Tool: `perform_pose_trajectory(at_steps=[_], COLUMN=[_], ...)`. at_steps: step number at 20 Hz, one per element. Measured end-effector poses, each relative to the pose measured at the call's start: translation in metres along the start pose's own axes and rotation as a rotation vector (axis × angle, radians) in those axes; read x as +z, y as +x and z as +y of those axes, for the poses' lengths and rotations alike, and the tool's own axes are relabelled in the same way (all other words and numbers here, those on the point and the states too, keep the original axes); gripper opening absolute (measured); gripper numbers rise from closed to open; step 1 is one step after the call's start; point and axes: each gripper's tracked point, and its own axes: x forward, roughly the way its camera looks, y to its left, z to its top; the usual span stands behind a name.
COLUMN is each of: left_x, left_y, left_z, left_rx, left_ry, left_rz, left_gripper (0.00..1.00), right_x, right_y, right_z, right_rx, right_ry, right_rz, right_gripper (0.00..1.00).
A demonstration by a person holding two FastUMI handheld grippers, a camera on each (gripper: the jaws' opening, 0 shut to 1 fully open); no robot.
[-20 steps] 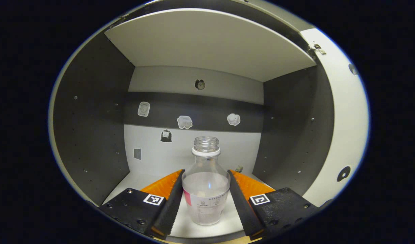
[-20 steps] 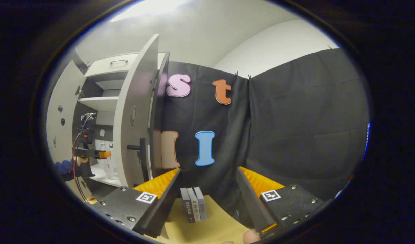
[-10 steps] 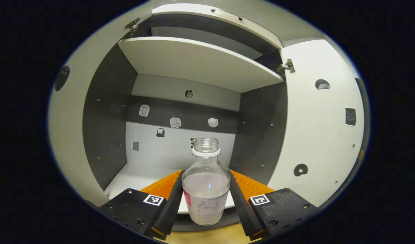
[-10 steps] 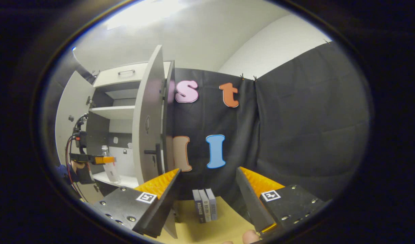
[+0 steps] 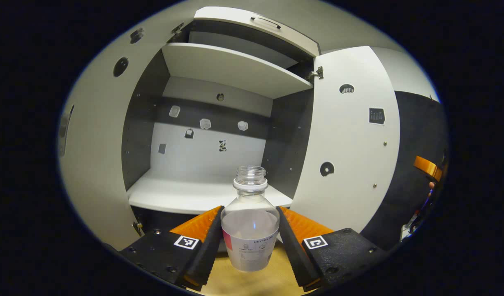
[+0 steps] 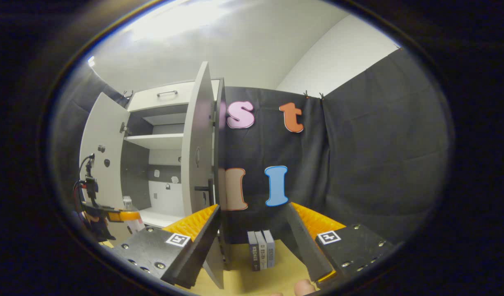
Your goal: Grasp the bottle in the cabinet with the left hand and place it on the coaster, then close the right door with the right hand and the left door with the left hand.
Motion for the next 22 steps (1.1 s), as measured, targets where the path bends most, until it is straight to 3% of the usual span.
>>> perform_pose_trajectory(at_steps=[7, 11, 22], left_x=[-0.089, -0.141, -0.260], left_y=[-0.044, -0.061, -0.081], left_z=[0.012, 0.014, 0.027], left_rx=[0.048, 0.072, 0.145], left_ry=[-0.083, -0.078, -0.163], left_rz=[0.141, 0.216, 0.364], left_gripper=[0.78, 0.78, 0.78], right_x=[-0.004, -0.004, 0.002], right_y=[-0.004, -0.005, -0.002], right_z=[0.010, 0.013, 0.009], right_rx=[0.022, 0.027, 0.022], right_ry=[-0.001, -0.001, 0.007], right_rz=[0.014, 0.014, 0.005], right_gripper=[0.96, 0.96, 0.96])
